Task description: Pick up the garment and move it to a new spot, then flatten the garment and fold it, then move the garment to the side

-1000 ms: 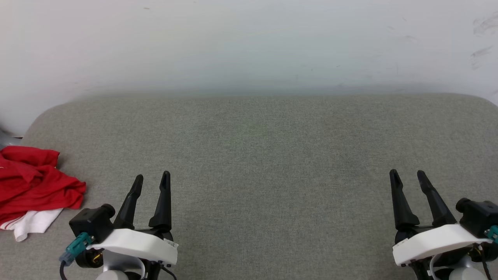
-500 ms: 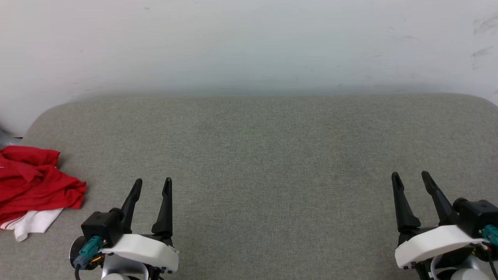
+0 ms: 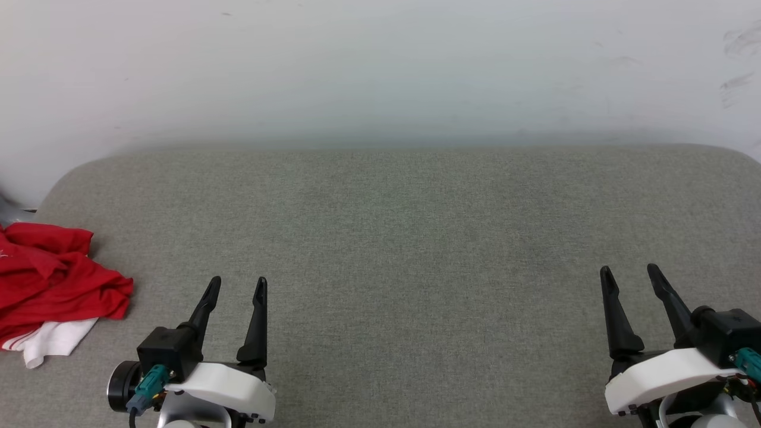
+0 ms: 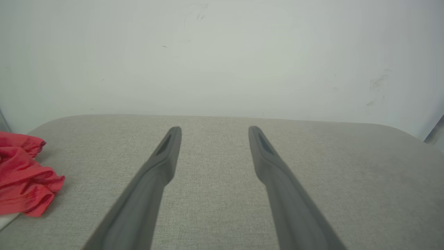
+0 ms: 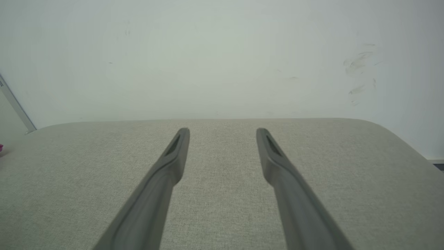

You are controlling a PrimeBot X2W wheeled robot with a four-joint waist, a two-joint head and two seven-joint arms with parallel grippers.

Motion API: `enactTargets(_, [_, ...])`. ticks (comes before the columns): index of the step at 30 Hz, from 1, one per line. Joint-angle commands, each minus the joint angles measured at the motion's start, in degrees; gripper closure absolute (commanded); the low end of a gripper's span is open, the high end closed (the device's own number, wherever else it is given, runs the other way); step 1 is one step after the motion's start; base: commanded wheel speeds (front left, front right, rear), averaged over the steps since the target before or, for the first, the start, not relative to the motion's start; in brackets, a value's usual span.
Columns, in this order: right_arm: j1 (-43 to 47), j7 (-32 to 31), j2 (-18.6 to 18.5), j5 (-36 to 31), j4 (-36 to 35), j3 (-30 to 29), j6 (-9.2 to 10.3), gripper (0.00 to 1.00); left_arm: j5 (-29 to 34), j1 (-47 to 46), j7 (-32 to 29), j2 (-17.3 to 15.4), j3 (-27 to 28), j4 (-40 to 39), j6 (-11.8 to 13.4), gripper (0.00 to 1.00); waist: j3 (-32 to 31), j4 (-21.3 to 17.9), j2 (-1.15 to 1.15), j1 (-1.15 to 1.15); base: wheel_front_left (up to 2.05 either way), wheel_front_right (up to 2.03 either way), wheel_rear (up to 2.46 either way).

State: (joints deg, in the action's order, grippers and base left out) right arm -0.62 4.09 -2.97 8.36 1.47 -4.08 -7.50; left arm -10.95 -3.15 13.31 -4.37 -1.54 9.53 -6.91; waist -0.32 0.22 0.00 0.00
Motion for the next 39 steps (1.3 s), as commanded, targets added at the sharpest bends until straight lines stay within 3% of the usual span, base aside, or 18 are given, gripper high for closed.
enactTargets(1, [0.37, 0.42, 0.13, -0.77, -0.42, -0.13, 0.02, 0.00, 0.99, -0.41, 0.46, 0.06, 0.00, -0.03, -0.22, 0.00, -0.01, 0.02, 0.00, 0.00, 0.00, 0.00, 0.00])
enactTargets(20, [0.65, 2.42, 0.14, -3.65, 0.39, -0.35, 0.02, 0.00, 3.61, -1.18, 1.90, 0.52, 1.04, 1.41, -0.58, 0.00, -0.11, 2.53, 0.00, 0.00, 0.00, 0.00, 0.00])
enactTargets(39, [-0.42, 2.05, 0.14, -3.44, -0.94, 4.19, 0.02, 0.00, 4.24, -0.67, 1.90, 0.52, 3.66, 2.04, -0.64, 0.00, 0.17, 15.04, 0.00, 0.00, 0.00, 0.00, 0.00])
